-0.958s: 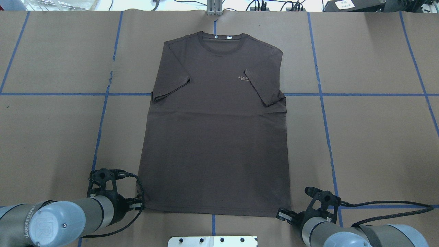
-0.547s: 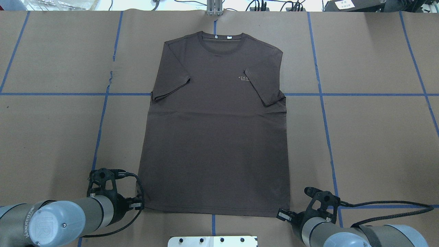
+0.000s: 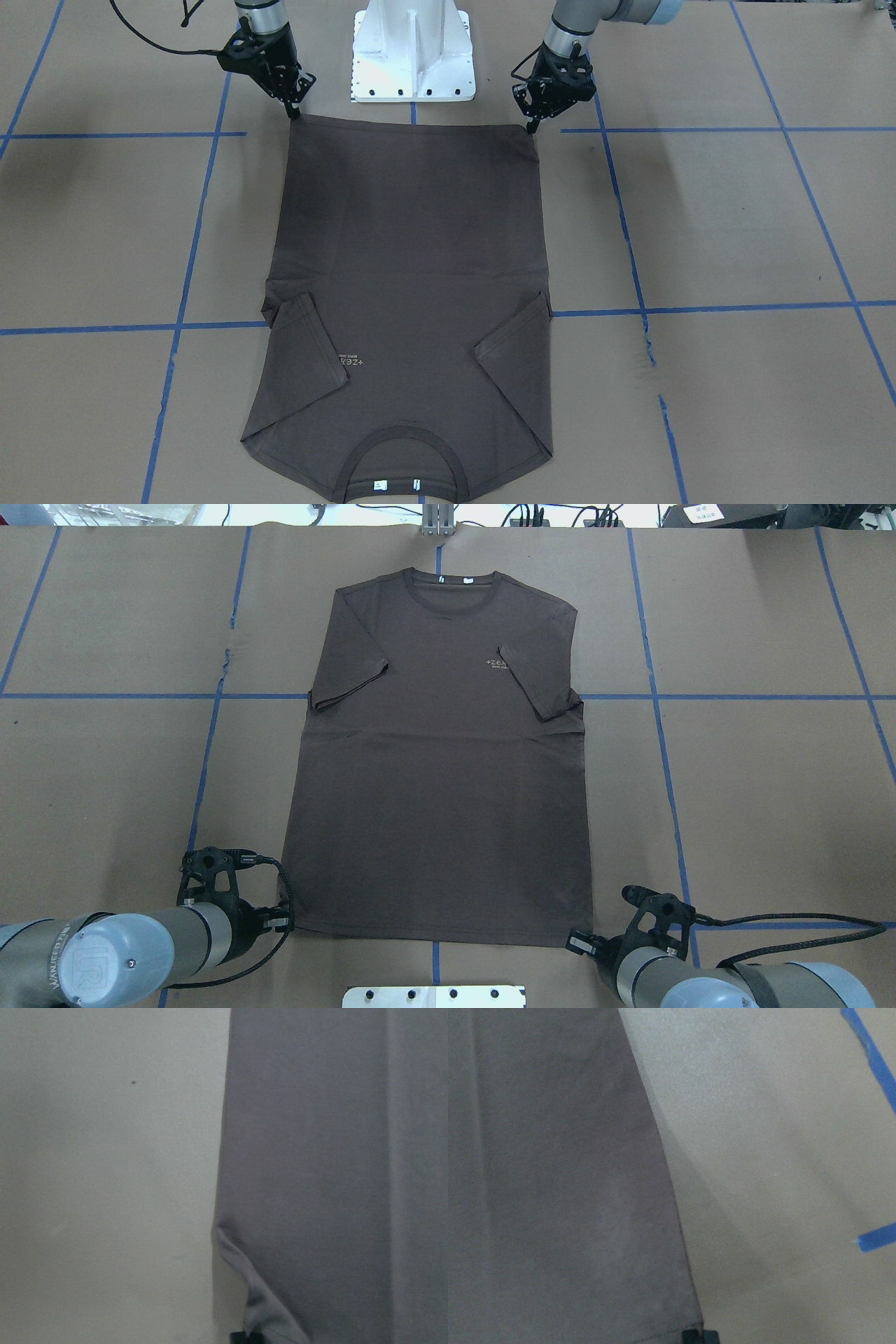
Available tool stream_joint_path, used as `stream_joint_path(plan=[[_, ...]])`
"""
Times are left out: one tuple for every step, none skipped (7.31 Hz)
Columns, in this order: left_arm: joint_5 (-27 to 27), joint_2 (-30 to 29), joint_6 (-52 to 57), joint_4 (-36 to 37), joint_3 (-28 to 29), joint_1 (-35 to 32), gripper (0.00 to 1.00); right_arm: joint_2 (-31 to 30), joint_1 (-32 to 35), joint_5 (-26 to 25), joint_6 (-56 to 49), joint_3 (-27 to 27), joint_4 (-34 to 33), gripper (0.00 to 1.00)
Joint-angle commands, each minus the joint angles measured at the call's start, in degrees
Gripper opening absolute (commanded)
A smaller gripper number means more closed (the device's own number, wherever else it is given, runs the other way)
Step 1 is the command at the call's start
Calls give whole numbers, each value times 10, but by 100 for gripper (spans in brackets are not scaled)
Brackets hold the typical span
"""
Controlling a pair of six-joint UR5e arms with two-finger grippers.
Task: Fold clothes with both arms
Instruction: 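Grasp both hem corners with the left and right grippers, then lift the hem with both grippers and fold it toward the collar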
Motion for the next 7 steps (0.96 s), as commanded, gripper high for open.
stream_joint_path(plan=[[-72, -20, 10, 231, -199, -1, 0, 1, 1, 26, -1, 134, -125, 0], [-96, -62, 10, 322, -252, -4, 0, 2, 5, 46, -1, 200, -179, 0], [-107, -106, 11, 361, -253, -8, 0, 14, 31, 79, -1, 236, -231, 0], [-109, -120, 29, 366, -243, -22, 0, 41, 72, 113, -13, 235, -266, 0], [-109, -140, 83, 366, -222, -62, 0, 80, 112, 137, -40, 232, -287, 0], [-125, -174, 144, 368, -177, -132, 0, 125, 154, 141, -50, 212, -320, 0], [-149, -206, 184, 367, -131, -182, 0, 182, 199, 144, -85, 175, -343, 0]])
